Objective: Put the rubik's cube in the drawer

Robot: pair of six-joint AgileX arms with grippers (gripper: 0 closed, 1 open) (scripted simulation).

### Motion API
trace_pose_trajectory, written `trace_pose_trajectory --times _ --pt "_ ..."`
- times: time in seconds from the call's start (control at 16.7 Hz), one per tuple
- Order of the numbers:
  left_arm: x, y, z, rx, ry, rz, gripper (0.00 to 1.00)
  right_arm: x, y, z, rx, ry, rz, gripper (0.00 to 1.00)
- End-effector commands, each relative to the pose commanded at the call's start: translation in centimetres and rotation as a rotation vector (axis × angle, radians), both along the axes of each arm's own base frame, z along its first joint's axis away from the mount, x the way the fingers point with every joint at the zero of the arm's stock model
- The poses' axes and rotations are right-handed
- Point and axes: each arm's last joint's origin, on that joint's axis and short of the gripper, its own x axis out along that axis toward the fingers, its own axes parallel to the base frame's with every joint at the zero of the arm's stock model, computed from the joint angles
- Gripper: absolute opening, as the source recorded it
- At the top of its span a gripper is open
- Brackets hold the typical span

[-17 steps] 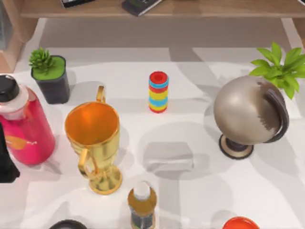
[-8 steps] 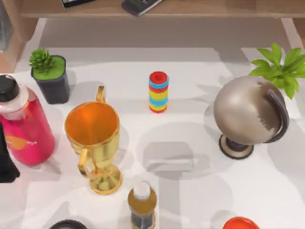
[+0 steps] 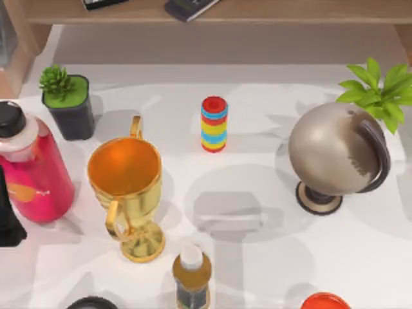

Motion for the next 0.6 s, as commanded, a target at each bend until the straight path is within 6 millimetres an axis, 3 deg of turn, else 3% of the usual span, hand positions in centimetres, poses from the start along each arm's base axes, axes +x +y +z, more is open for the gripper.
trace_pose_trajectory --times 0.12,0.24,0.42,0.6 --pt "0.0 0.0 0.0 0.000 0.000 0.000 1.00 0.3 -3.4 -2.1 0.016 0.167 -0.028 0.00" --pt "0.0 0.0 0.0 0.000 0.000 0.000 1.00 1.4 -6.4 -5.5 0.061 0.352 -0.029 0.00" --pt "0.0 0.0 0.0 0.000 0.000 0.000 1.00 4.0 -10.2 -12.5 0.177 0.633 0.010 0.00" --pt "0.0 0.0 0.0 0.000 0.000 0.000 1.00 6.2 -12.7 -20.3 0.322 0.873 0.071 0.00"
